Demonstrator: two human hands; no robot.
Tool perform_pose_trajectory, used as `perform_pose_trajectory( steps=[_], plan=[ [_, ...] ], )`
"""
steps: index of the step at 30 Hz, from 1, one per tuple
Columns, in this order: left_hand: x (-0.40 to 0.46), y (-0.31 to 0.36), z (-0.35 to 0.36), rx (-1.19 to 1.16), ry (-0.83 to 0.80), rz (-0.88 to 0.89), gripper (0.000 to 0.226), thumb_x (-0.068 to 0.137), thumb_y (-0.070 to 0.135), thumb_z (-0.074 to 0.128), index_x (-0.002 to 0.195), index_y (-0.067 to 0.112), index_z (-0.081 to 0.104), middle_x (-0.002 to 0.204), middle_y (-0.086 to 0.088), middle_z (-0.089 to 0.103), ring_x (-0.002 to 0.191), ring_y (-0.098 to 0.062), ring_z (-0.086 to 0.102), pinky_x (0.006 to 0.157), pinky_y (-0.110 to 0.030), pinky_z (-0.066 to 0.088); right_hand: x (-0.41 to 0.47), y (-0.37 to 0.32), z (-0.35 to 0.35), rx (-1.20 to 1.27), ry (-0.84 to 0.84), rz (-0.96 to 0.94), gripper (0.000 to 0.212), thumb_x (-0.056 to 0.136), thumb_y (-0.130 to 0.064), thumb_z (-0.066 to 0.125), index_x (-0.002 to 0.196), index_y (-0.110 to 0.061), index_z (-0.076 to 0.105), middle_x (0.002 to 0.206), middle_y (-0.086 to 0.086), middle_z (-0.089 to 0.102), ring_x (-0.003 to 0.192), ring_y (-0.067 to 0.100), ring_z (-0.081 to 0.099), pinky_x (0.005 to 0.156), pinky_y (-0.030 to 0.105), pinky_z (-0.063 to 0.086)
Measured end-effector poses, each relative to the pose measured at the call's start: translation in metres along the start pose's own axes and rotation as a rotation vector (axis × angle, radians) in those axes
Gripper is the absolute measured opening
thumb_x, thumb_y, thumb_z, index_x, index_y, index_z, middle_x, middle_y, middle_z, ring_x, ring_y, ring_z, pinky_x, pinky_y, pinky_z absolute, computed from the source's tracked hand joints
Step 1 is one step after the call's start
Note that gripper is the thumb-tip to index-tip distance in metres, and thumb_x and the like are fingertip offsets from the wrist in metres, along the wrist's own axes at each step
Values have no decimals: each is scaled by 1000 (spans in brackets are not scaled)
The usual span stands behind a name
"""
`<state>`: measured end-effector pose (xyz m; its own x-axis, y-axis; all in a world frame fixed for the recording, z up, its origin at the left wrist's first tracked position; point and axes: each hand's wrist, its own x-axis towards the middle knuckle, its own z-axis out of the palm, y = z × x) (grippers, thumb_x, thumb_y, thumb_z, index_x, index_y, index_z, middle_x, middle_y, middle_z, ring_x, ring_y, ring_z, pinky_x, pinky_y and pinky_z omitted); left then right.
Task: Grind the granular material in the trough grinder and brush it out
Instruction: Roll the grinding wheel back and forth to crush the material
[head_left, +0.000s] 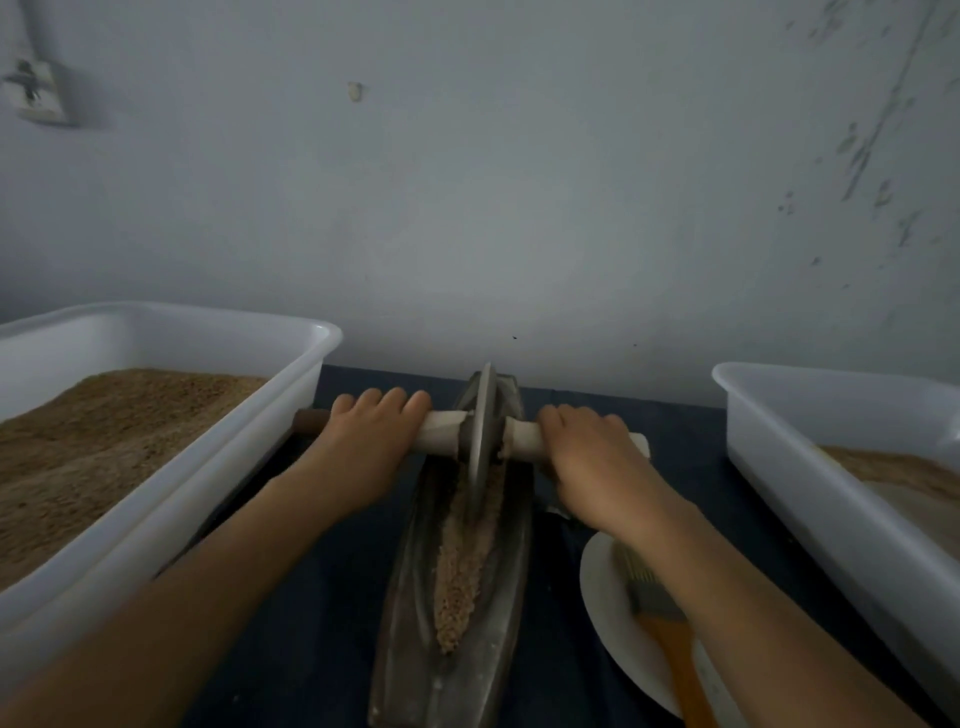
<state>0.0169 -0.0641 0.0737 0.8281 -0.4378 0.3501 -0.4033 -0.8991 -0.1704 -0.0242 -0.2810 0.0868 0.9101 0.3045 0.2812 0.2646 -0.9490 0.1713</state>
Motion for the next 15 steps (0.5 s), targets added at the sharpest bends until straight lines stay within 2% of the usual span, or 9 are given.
perform_pose_trajectory(
  steps=[3, 7, 9, 12, 15],
  plan=[
    [4, 0, 7, -54, 100, -14, 37, 88, 20, 55, 120, 26, 37, 114, 5, 46, 103, -16, 45, 92, -32, 33, 5, 1, 6, -8, 89, 15, 33, 81, -11, 55, 113, -14, 45, 112, 5, 50, 101, 23, 45, 76, 33, 26],
    [1, -3, 5, -83, 56, 2, 37, 89, 25, 54, 122, 26, 36, 117, 5, 47, 106, -16, 47, 94, -32, 36, 1, -2, 2, -22, 51, -8, 29, 87, -15, 53, 115, -12, 44, 111, 6, 51, 100, 24, 47, 75, 33, 27],
    [-2, -4, -3, -51, -34, 23, 40, 91, 26, 53, 125, 26, 33, 120, 4, 47, 110, -17, 47, 96, -35, 38, -4, -2, -4, -11, -33, -28, 26, 90, -17, 52, 114, -12, 43, 111, 7, 51, 100, 24, 47, 72, 31, 25],
    [-8, -1, -27, -68, -251, 66, 42, 92, 27, 53, 127, 25, 31, 123, 3, 49, 111, -17, 49, 96, -35, 39, -12, -4, -21, 92, -219, -43, 18, 93, -19, 51, 107, -13, 42, 110, 7, 52, 92, 20, 48, 69, 29, 28],
    [-17, -1, -52, -179, -524, 120, 33, 90, 24, 57, 112, 29, 32, 110, 4, 51, 97, -10, 49, 86, -25, 38, -21, -7, -42, 192, -427, -82, 23, 93, -23, 54, 111, -13, 43, 111, 6, 53, 87, 13, 46, 63, 25, 33]
  ],
)
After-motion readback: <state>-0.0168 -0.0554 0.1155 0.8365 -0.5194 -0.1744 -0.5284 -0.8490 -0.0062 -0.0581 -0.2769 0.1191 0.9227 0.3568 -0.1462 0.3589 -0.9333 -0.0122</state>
